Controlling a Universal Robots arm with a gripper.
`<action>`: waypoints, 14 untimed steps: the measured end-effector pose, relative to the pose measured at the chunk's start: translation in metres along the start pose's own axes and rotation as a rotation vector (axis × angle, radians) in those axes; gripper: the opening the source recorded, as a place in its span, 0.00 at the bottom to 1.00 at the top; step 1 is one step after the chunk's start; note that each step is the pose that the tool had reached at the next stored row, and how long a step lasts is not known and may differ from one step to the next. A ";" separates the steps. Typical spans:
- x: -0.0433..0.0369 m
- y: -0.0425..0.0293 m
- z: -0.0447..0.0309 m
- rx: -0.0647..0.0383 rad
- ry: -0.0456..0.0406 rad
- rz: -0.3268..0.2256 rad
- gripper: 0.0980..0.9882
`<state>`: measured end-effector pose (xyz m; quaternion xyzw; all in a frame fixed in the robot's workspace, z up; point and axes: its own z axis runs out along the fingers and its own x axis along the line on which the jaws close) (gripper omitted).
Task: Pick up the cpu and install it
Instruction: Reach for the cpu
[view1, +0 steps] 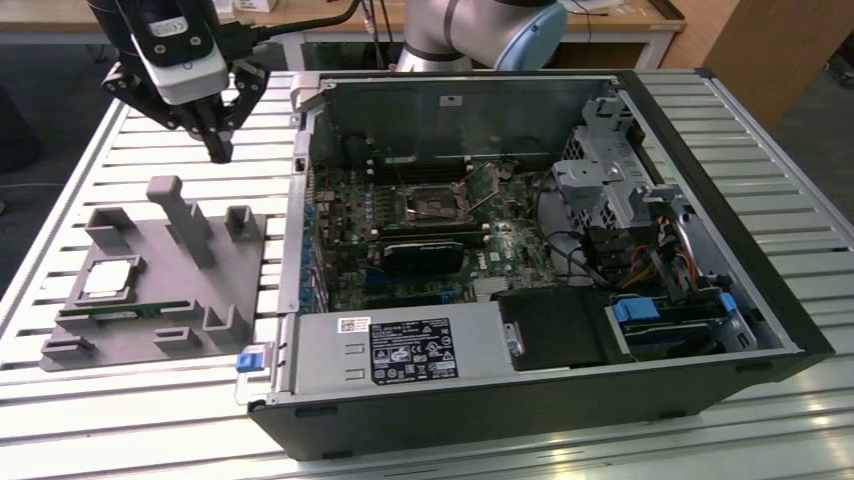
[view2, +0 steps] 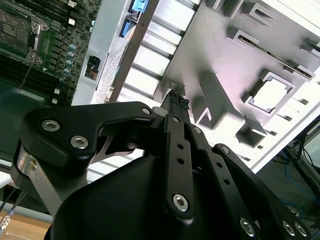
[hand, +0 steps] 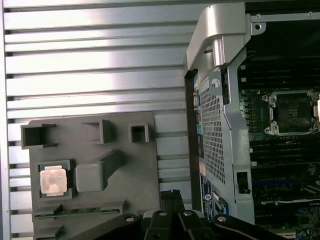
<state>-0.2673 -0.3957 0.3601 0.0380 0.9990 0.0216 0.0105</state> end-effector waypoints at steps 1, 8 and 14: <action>0.0003 -0.0001 0.0001 0.000 -0.0001 0.000 0.02; 0.0030 -0.0003 0.0010 0.000 0.0000 0.000 0.02; 0.0050 -0.0005 0.0018 0.000 0.0001 0.000 0.02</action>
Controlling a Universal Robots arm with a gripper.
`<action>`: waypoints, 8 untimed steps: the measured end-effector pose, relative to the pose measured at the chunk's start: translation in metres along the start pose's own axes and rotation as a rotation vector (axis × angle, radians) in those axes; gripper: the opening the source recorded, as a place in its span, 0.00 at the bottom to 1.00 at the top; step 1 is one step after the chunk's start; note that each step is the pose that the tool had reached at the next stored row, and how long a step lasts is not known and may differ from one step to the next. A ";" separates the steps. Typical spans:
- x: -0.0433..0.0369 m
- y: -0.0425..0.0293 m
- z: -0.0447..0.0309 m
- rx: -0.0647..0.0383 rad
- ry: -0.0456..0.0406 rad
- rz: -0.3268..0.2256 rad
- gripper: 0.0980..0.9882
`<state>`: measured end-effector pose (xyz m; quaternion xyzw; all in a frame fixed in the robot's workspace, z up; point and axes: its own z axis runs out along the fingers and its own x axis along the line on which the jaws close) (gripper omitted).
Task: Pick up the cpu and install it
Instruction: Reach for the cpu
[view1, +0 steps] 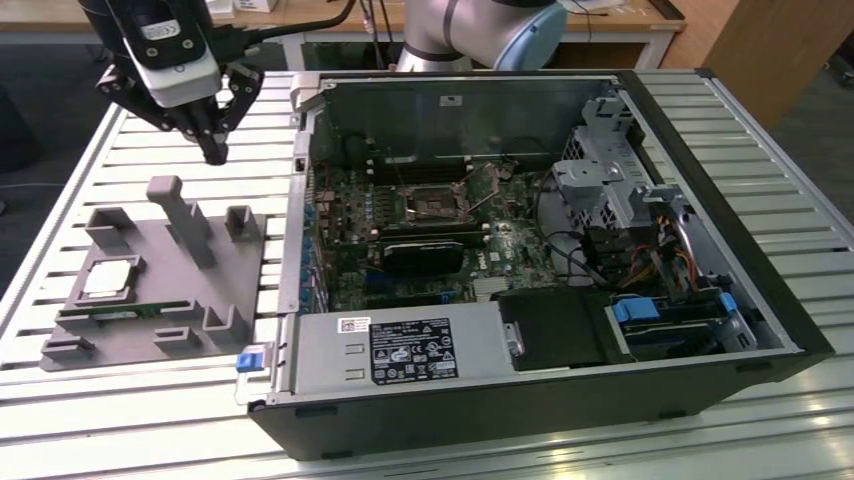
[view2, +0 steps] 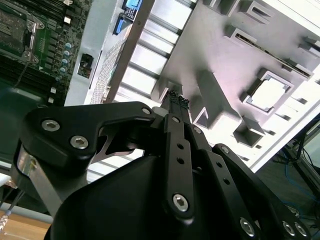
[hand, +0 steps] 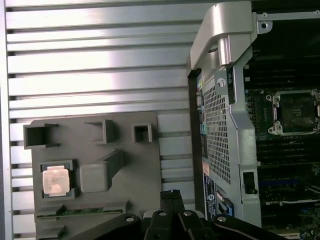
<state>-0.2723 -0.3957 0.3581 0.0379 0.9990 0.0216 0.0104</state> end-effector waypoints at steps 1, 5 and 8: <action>0.0003 0.0000 0.0001 0.000 0.0000 0.000 0.02; 0.0015 -0.0002 0.0006 0.000 0.0001 0.000 0.02; 0.0025 -0.0002 0.0009 0.000 0.0000 0.000 0.02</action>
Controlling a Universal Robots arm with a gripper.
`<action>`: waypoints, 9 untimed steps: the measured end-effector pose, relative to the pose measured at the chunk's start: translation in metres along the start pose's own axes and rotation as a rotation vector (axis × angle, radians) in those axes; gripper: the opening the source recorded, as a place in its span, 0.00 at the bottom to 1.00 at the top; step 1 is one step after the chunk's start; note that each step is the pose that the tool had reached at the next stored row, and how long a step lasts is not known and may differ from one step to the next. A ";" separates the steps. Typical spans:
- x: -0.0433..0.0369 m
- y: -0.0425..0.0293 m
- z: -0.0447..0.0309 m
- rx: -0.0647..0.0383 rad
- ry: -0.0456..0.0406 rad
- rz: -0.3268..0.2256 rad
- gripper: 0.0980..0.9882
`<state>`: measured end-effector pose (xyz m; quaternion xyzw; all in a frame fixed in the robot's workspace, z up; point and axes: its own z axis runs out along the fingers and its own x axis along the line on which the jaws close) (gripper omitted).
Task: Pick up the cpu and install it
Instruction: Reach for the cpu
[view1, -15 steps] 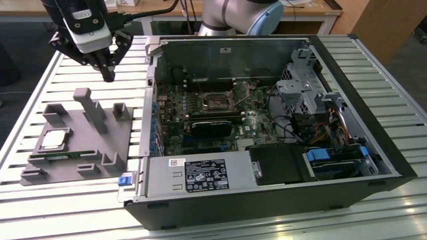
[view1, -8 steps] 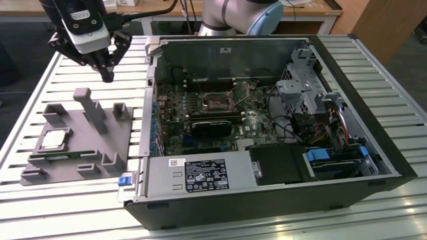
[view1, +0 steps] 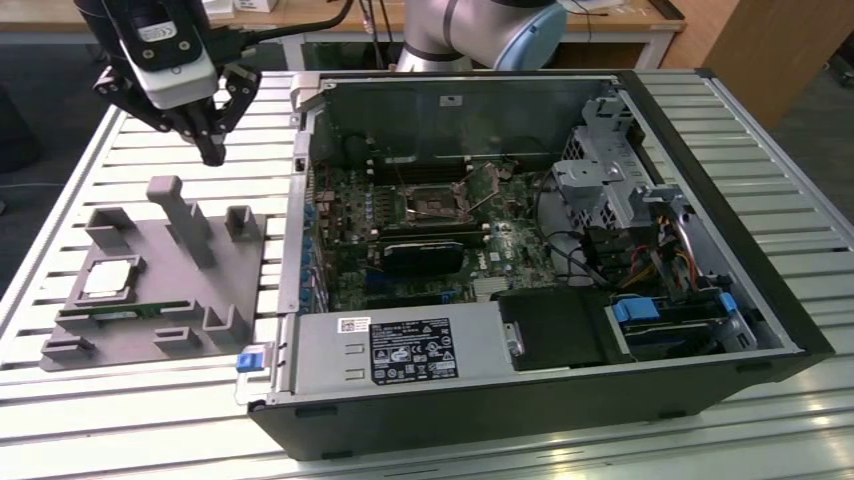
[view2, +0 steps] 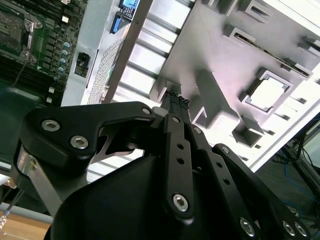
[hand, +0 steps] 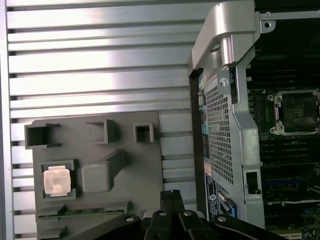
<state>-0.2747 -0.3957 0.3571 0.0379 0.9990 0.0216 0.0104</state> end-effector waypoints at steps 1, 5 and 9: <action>0.0003 0.0000 0.0001 0.000 0.0001 0.000 0.02; 0.0016 -0.0001 0.0005 0.000 0.0001 0.000 0.02; 0.0030 -0.0003 0.0010 0.000 0.0001 0.000 0.02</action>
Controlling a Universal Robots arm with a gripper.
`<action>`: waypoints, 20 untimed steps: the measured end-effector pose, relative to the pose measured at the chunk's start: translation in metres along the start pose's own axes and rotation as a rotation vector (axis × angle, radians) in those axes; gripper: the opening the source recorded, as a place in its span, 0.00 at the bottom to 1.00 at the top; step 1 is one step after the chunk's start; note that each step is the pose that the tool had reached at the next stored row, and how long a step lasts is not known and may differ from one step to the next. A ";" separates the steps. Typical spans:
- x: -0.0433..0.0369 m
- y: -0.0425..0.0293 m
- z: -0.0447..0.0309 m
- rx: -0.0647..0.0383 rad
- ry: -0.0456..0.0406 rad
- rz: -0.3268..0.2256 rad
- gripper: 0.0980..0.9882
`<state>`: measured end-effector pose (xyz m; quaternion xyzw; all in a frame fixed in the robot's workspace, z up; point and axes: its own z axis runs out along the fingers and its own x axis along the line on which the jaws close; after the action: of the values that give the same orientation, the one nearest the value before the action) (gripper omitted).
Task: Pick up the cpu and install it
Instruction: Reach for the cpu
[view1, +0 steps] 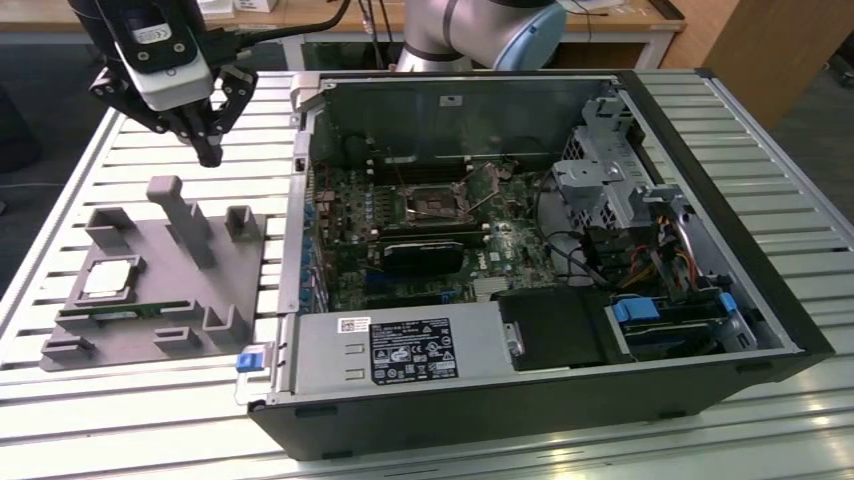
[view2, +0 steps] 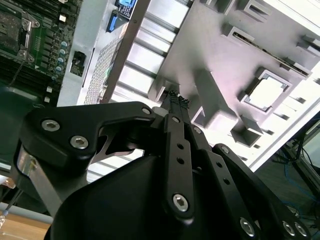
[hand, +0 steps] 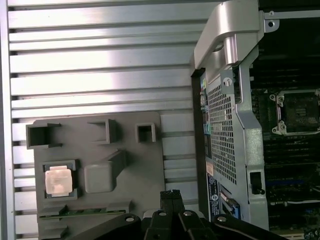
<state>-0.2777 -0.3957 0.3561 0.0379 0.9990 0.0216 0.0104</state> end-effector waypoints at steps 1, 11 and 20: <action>0.0004 0.0000 0.0001 0.000 -0.0001 0.000 0.02; 0.0041 -0.0004 0.0012 0.000 0.0000 0.000 0.02; 0.0072 -0.0006 0.0021 0.000 0.0001 0.000 0.02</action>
<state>-0.2849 -0.3957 0.3538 0.0379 0.9990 0.0216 0.0103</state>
